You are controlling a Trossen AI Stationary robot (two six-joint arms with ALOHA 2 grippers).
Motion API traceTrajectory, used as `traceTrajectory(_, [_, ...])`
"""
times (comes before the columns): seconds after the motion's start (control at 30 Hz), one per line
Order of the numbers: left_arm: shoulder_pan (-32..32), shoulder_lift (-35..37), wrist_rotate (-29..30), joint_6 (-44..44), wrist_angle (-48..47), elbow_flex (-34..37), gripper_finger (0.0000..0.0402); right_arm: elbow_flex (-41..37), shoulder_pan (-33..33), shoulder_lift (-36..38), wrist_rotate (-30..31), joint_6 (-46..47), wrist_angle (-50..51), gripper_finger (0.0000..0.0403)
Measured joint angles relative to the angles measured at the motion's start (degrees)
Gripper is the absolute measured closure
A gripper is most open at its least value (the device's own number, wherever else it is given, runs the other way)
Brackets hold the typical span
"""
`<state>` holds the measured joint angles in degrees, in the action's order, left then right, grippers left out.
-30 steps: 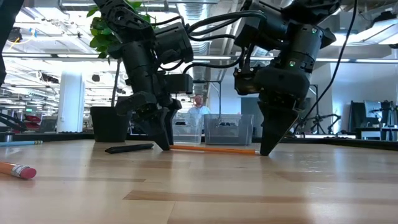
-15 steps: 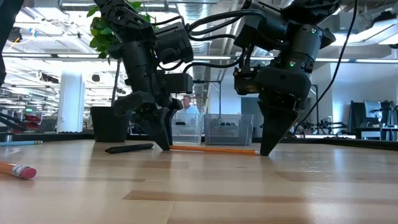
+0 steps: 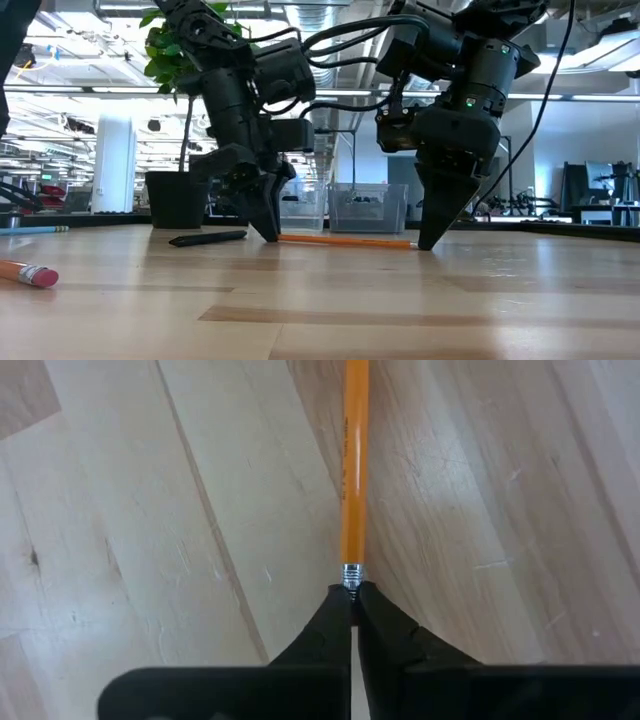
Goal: Sort pens & pencils
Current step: Put the top orange pencil into the transparent bin
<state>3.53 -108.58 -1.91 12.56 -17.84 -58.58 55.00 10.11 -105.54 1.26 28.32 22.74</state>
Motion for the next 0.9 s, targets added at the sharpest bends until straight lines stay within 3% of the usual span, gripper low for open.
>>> traceTrajectory(0.27, [0.03,-1.24,-0.64,-4.08,-1.05,-1.67,0.0327,-0.04,0.00,0.00,0.12,0.13,-0.18,0.0378])
traceTrajectory(0.67, [-0.07,-1.02,-0.46,-2.59,-3.32,-2.76,0.0329,-0.67,-0.40,0.14,-1.30,0.27,-1.17,0.0379])
traceTrajectory(0.9, [-0.11,-1.24,-0.42,-1.18,-4.37,-2.83,0.0353,-0.81,-0.46,0.17,-1.42,0.26,-1.60,0.0377])
